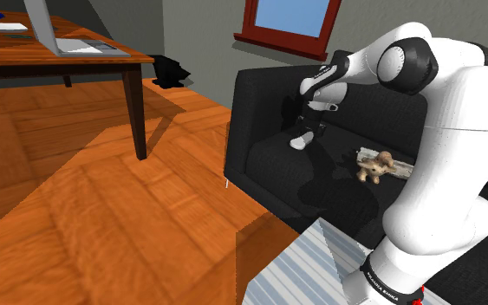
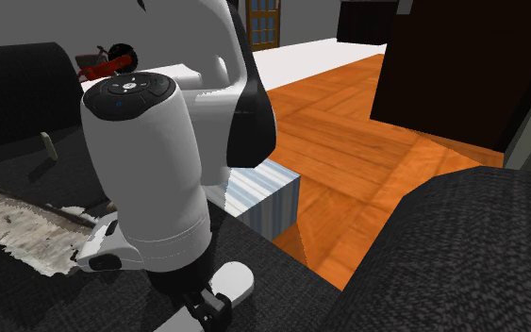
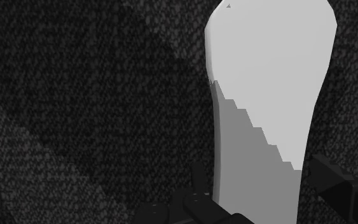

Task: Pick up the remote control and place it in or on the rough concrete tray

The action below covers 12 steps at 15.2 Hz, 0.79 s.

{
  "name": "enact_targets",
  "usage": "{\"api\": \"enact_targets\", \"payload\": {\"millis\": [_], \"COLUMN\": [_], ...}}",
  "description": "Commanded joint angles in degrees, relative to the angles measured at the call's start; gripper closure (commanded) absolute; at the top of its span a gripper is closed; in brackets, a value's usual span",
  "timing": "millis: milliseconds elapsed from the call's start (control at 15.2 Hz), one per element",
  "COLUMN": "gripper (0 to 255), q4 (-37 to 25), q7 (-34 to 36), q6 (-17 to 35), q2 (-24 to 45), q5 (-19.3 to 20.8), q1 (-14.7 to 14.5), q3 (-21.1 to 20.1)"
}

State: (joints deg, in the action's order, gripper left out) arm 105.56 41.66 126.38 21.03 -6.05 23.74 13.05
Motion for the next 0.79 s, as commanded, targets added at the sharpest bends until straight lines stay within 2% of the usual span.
{"api": "enact_targets", "payload": {"millis": [0,726], "gripper": [255,255], "q4": [-0.24,-3.99], "q7": [0.07,0.86], "q6": [-0.61,-7.85], "q2": [-0.38,-3.98], "q5": [0.13,1.31], "q1": [-0.04,-0.32], "q3": [0.05,0.51]}}
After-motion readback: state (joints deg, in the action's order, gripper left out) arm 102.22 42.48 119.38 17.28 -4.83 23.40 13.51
